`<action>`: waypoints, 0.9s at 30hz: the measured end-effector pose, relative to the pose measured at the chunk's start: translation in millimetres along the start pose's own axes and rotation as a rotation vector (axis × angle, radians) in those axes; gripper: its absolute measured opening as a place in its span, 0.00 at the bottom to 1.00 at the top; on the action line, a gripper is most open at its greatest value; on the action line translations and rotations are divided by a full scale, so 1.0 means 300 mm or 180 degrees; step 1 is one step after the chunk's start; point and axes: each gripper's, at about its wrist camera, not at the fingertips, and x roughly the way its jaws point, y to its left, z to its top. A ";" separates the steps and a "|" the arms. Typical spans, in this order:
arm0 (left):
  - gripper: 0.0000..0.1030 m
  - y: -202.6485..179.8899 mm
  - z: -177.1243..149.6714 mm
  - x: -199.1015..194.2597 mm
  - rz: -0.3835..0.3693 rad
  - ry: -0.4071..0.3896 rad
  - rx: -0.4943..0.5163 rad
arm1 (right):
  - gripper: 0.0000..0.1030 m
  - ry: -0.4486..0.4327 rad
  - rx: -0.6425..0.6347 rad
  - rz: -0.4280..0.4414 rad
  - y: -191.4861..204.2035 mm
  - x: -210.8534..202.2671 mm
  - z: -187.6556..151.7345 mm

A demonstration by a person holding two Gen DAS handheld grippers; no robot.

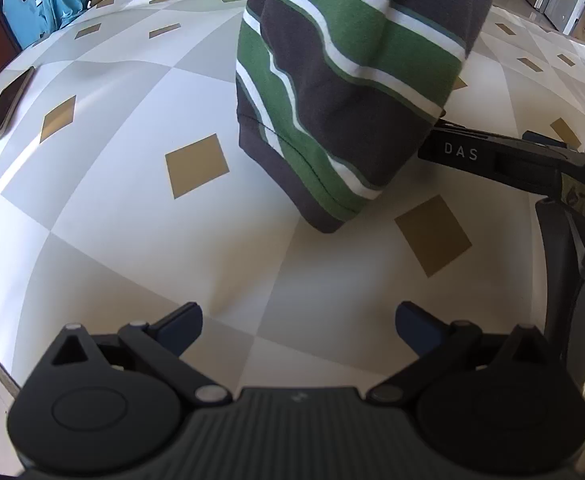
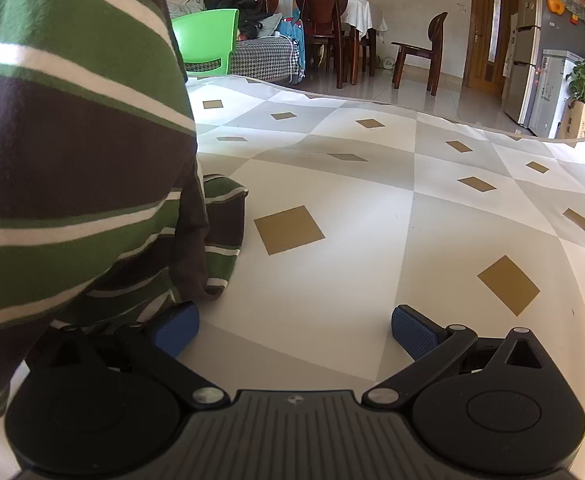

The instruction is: Fold clothes

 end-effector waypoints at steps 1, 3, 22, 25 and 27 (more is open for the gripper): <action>1.00 -0.001 -0.001 -0.001 -0.0005 -0.0001 0.0006 | 1.00 0.0000 0.0000 0.0000 0.000 0.000 0.000; 1.00 0.001 -0.003 -0.005 -0.0029 -0.0010 -0.0011 | 1.00 0.0000 0.0000 0.0000 0.000 0.000 0.000; 1.00 -0.016 -0.003 -0.067 -0.0166 -0.0252 0.0061 | 1.00 0.0001 0.0000 0.0000 0.000 0.000 0.000; 1.00 -0.025 -0.002 -0.078 -0.0155 -0.0304 0.0100 | 1.00 0.0001 0.0000 0.0000 0.000 0.000 0.000; 1.00 -0.029 -0.001 -0.084 -0.0153 -0.0330 0.0116 | 1.00 0.0001 0.0000 0.0000 0.000 0.000 0.000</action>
